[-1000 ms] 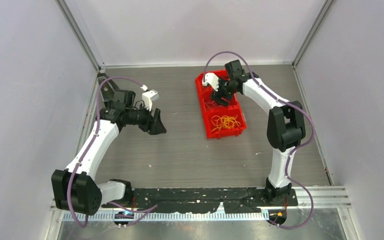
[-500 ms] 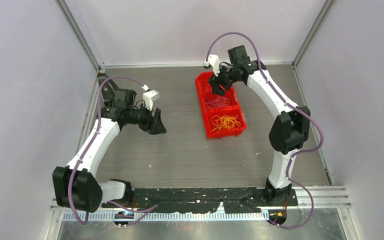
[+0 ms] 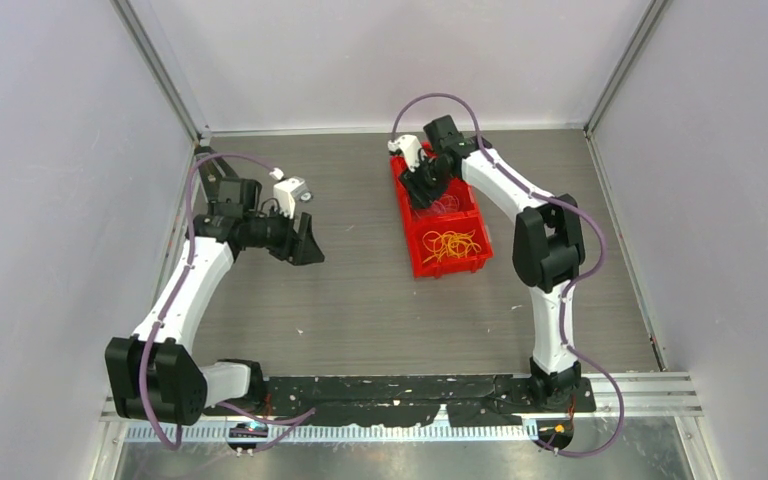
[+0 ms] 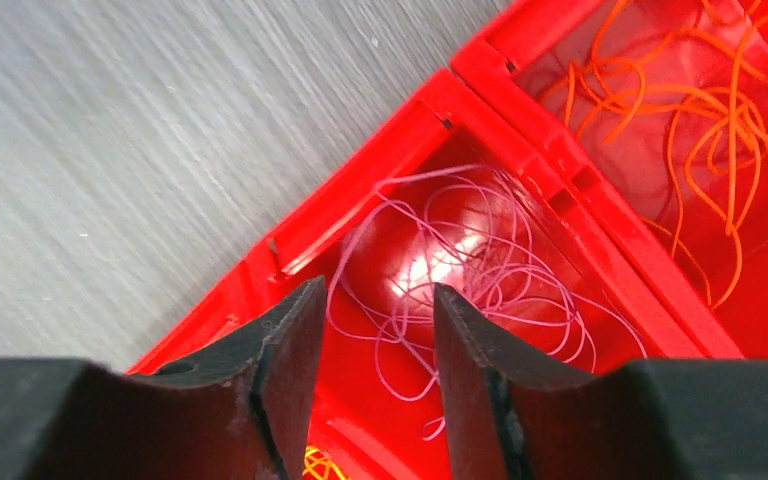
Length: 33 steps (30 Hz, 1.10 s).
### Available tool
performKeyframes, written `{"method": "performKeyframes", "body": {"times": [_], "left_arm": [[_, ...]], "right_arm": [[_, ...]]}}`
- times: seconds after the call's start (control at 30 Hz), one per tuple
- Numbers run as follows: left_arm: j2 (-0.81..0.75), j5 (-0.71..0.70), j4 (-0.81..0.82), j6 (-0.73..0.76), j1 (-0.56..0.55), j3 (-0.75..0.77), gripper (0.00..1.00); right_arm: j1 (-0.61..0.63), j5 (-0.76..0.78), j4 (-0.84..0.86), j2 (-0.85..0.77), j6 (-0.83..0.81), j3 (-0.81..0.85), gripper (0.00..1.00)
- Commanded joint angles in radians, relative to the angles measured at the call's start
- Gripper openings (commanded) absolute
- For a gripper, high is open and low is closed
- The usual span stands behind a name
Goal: Untangle the cables
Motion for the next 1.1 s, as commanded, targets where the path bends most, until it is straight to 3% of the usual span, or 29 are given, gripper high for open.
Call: {"method": "performKeyframes", "body": {"times": [0.0, 0.27, 0.37, 0.5, 0.57, 0.7, 0.83, 0.93, 1.07], "left_arm": [[-0.017, 0.006, 0.023, -0.015, 0.029, -0.004, 0.59], [-0.017, -0.024, -0.008, 0.041, 0.063, 0.067, 0.62], [-0.014, -0.04, -0.032, 0.058, 0.065, 0.099, 0.65], [-0.009, -0.09, -0.104, 0.087, 0.066, 0.163, 0.83], [-0.015, -0.107, -0.133, 0.107, 0.066, 0.199, 0.98], [-0.042, -0.162, -0.172, 0.133, 0.067, 0.265, 0.99], [0.026, -0.213, -0.329, 0.136, 0.067, 0.421, 1.0], [0.09, -0.222, -0.446, 0.146, 0.067, 0.528, 1.0], [0.078, -0.254, -0.403, 0.08, 0.067, 0.508, 0.99]], "right_arm": [[-0.018, 0.125, 0.051, 0.024, -0.019, -0.027, 0.46], [-0.051, 0.132, 0.032, 0.008, -0.05, -0.018, 0.44], [-0.051, 0.095, 0.009, -0.037, -0.056, -0.013, 0.5], [-0.052, 0.052, -0.008, -0.147, -0.057, -0.019, 0.64], [-0.052, 0.033, -0.011, -0.208, -0.051, -0.018, 0.74], [-0.065, -0.013, -0.007, -0.324, -0.006, -0.013, 0.88], [-0.137, -0.025, 0.059, -0.457, 0.163, -0.058, 0.99], [-0.214, -0.024, 0.123, -0.595, 0.267, -0.176, 0.96], [-0.33, -0.001, 0.178, -0.775, 0.312, -0.397, 0.95]]}}
